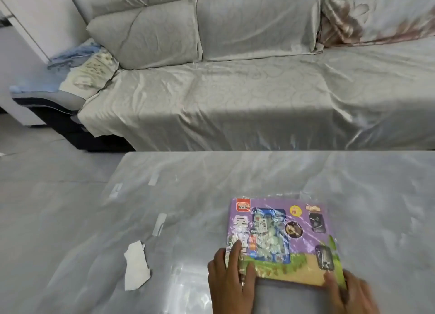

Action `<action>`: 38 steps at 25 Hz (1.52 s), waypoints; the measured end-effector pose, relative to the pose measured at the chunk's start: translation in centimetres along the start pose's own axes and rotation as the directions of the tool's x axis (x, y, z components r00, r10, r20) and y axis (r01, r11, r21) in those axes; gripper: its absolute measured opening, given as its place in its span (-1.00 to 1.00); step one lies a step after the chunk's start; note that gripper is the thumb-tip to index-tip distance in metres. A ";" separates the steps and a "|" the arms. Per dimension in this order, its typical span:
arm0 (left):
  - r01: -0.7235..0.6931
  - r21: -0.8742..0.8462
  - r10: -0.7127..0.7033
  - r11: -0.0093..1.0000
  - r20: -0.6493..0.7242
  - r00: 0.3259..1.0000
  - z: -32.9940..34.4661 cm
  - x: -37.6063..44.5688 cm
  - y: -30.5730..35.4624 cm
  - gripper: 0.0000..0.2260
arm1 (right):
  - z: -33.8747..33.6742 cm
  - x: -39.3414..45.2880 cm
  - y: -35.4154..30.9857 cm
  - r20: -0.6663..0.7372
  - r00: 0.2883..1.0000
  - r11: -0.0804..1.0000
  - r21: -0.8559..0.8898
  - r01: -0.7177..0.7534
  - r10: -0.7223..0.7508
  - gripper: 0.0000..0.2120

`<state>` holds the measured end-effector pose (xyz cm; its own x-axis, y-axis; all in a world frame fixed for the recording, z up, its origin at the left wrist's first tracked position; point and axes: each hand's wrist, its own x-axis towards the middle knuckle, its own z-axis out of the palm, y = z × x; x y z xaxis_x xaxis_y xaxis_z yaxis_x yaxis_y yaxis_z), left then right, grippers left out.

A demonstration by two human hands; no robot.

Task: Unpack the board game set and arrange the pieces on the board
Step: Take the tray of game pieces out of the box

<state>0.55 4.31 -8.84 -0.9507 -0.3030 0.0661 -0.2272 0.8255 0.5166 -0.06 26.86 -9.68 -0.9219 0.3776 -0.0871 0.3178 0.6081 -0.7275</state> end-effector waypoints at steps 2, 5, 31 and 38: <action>-0.011 -0.017 0.009 1.000 -0.106 0.994 2.5 -0.1 -1.4 -0.54 | 1.3 -0.3 -0.3 -0.198 0.978 0.981 -0.192 0.020 -0.058 -0.28; -0.002 -0.046 -0.008 0.999 -0.225 0.974 4.2 -0.5 -2.1 -0.53 | 2.7 -1.6 -0.2 -0.311 0.943 0.966 -0.255 0.038 -0.120 -0.62; 0.094 -0.145 -0.033 0.985 0.373 0.927 -4.5 -9.6 -3.6 -0.54 | -3.4 -6.6 5.1 0.189 0.976 0.990 0.117 0.084 -0.106 -0.80; 0.313 -0.480 -0.167 0.820 0.322 0.932 -4.9 -6.1 -3.8 -0.68 | -3.6 -3.6 2.1 0.330 0.928 0.866 0.398 -0.303 0.173 -0.83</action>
<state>8.23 0.65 -7.03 -0.9159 -0.2670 -0.2996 -0.3823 0.3533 0.8538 4.69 29.29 -8.42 -0.8736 0.2249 -0.4316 0.4664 0.1337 -0.8744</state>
